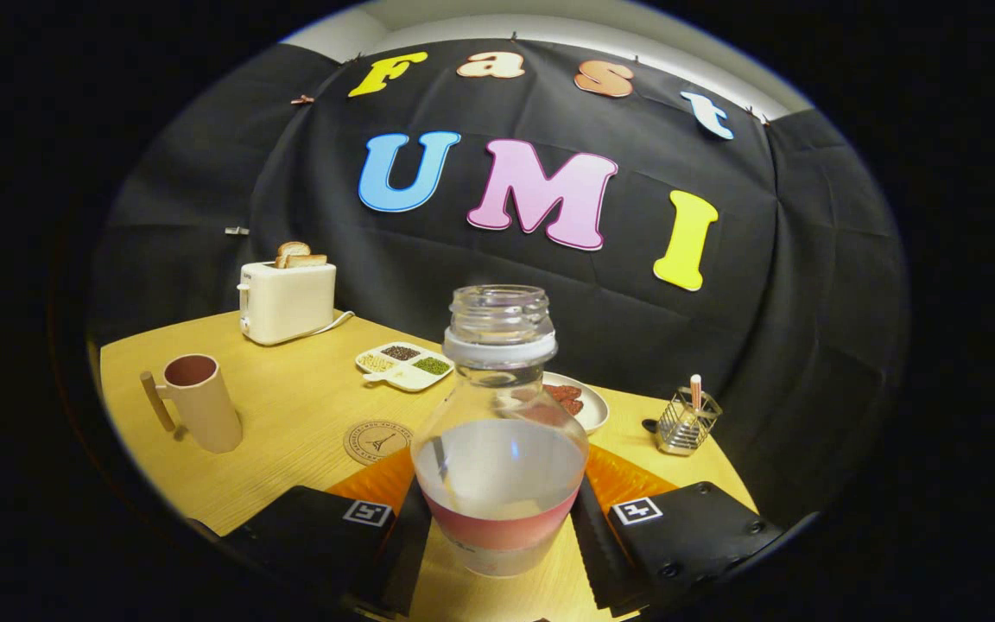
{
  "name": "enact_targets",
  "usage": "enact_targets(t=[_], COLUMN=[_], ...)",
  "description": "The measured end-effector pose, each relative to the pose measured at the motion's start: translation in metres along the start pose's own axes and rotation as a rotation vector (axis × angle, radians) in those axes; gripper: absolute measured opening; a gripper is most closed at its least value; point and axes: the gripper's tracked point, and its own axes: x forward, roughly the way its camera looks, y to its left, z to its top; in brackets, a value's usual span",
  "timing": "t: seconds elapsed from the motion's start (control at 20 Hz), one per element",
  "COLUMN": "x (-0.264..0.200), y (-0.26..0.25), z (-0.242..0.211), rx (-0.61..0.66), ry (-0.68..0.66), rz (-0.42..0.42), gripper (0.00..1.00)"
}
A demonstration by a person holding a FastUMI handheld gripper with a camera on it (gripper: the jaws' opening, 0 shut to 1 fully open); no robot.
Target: Take the bottle from table, then pour the juice into the cup, finally place the bottle on the coaster
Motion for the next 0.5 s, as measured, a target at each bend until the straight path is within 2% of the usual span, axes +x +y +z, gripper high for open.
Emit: enact_targets(t=[0.25,0.5], x=[0.0,0.0], y=[0.036,0.09], z=[0.047,0.072], rx=[-0.18,-0.329], ry=[-0.053,-0.078], rz=[0.046,0.11], gripper=[0.77,0.77])
